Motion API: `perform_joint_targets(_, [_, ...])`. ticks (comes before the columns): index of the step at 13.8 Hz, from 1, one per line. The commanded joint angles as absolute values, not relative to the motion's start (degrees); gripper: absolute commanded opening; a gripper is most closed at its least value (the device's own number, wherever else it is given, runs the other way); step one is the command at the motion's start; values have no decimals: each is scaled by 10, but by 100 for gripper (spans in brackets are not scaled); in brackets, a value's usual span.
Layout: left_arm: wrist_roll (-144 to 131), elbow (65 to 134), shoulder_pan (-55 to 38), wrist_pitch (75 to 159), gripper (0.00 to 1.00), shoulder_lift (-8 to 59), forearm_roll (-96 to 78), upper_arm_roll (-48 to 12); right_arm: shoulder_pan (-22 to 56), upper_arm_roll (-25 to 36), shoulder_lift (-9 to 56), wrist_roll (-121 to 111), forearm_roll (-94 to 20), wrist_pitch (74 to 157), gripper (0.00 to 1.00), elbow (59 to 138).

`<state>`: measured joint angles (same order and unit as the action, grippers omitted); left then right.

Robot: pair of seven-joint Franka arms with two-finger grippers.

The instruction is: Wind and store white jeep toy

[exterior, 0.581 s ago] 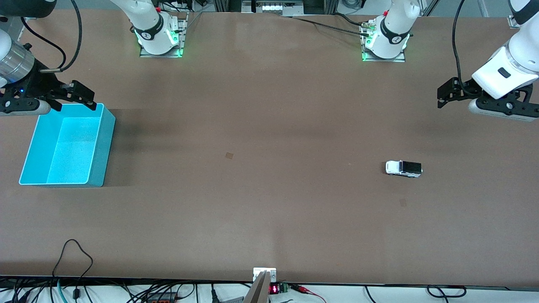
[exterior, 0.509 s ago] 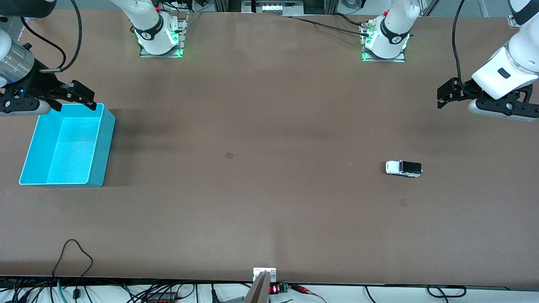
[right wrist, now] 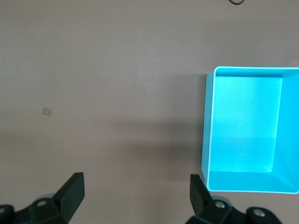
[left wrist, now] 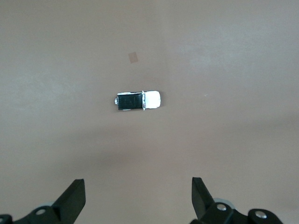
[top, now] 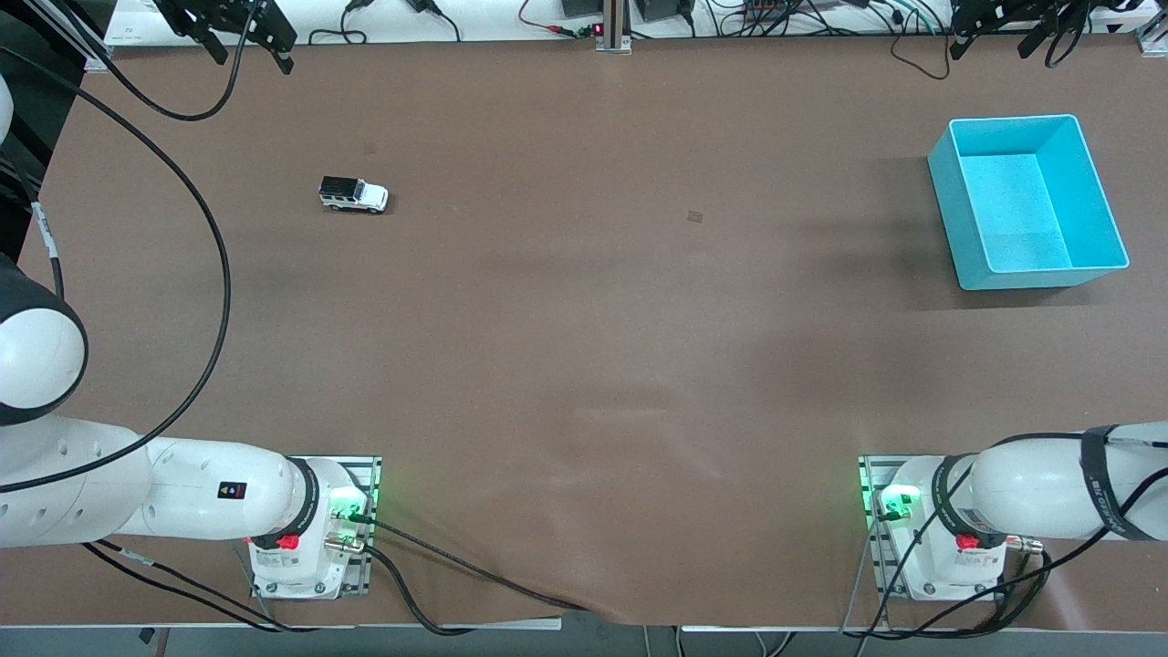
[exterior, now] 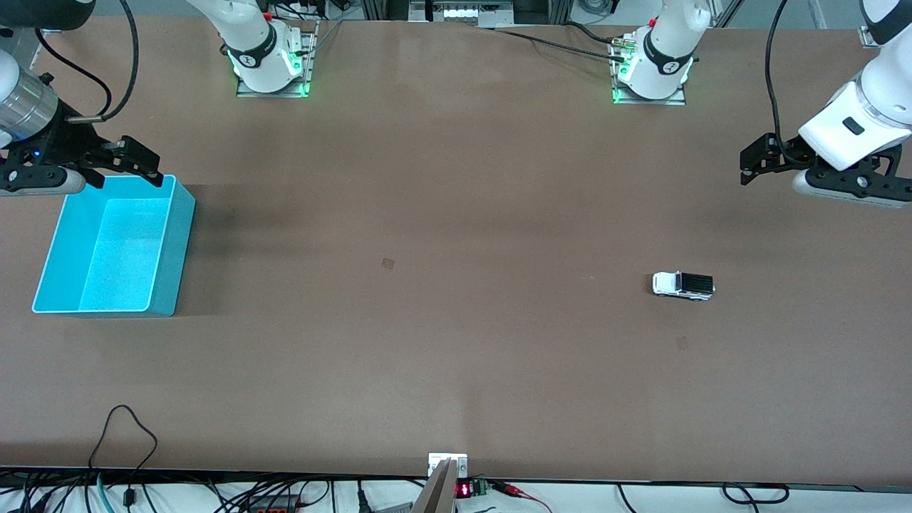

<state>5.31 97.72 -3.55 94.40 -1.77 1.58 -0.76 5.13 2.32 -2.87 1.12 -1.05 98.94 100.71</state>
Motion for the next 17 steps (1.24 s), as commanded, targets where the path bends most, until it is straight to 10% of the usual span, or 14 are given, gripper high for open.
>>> perform_joint_targets(1, [60,960,-36,926,100,-4,18,-7,44,21,-33,-3,-21,989,100,1005])
perform_joint_targets(8, [167,962,-32,871,100,48,18,-6,44,21,-33,-3,-21,989,100,1005])
perform_joint_targets(17, [617,975,-4,995,100,162,27,-5,44,21,-33,-3,-20,990,100,1005])
